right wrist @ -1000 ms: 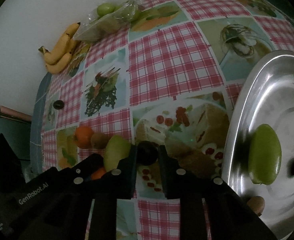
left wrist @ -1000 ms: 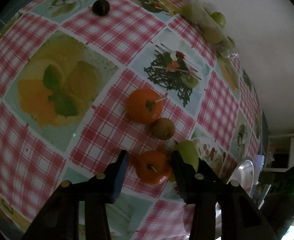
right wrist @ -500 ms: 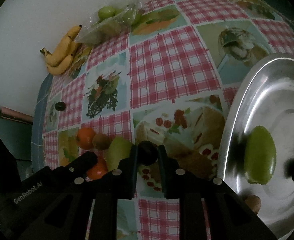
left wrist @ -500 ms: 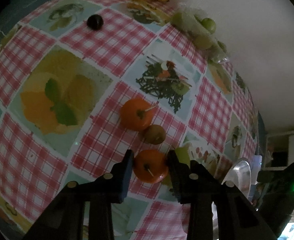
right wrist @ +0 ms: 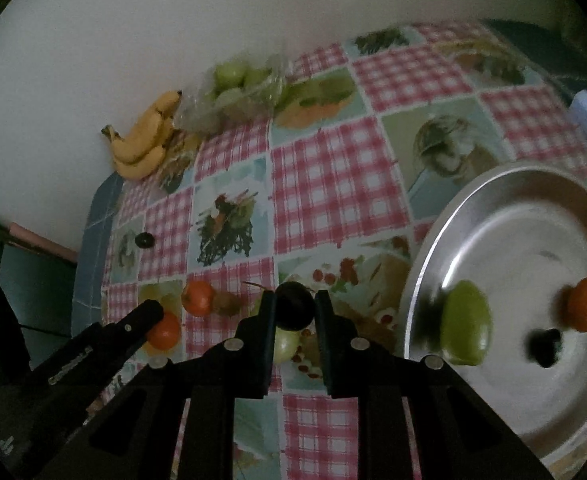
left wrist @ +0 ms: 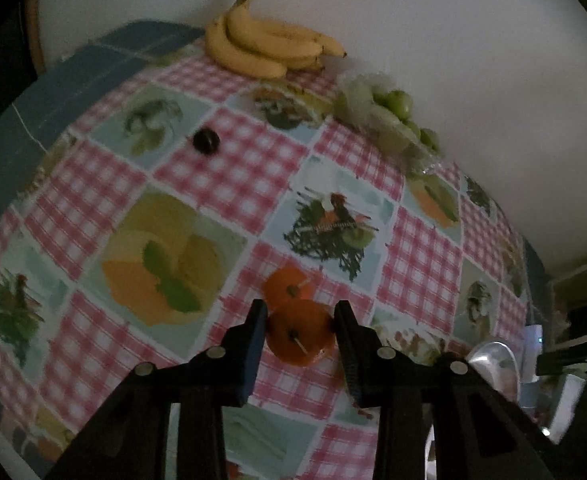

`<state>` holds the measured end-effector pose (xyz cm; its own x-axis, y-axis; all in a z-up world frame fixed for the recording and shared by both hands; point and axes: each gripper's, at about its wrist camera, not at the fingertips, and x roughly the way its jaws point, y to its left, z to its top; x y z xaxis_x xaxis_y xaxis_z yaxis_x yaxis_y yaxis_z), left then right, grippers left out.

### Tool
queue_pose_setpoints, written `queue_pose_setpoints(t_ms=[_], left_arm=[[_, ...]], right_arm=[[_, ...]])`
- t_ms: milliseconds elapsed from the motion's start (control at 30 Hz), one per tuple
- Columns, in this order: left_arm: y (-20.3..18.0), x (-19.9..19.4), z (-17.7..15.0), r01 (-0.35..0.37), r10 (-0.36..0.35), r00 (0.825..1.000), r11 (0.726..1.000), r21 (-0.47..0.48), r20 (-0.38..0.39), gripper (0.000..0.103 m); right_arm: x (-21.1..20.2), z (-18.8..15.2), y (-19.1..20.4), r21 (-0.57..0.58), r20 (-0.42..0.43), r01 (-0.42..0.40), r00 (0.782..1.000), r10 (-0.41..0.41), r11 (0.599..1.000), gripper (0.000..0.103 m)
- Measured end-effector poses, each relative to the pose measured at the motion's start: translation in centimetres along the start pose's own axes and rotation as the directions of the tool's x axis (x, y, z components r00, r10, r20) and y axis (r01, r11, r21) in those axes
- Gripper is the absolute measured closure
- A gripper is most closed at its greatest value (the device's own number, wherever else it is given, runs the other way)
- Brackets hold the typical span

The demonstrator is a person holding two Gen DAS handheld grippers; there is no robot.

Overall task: Organize fruits
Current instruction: 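Carry the red tomato and dark plum over the steel bowl with both tools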

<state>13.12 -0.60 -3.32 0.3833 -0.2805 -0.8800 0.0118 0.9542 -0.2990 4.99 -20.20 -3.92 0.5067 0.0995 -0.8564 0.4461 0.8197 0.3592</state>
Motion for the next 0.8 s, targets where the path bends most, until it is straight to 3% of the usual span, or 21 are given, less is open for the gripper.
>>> queue_pose_setpoints(t_ms=[467, 800], left_arm=[[-1.7, -0.4, -0.6, -0.054, 0.052, 0.998, 0.997, 0.064, 0.029, 0.066], [-5.7, 0.4, -2.8, -0.020, 0.023, 1.000, 0.984, 0.175, -0.014, 0.066]], right_arm=[[-2.4, 0.5, -4.1, 0.081, 0.028, 0.064, 0.997, -0.066, 0.995, 0.083], [-4.4, 1.1, -9.4, 0.204, 0.053, 0.102, 0.992, -0.115, 0.974, 0.083]])
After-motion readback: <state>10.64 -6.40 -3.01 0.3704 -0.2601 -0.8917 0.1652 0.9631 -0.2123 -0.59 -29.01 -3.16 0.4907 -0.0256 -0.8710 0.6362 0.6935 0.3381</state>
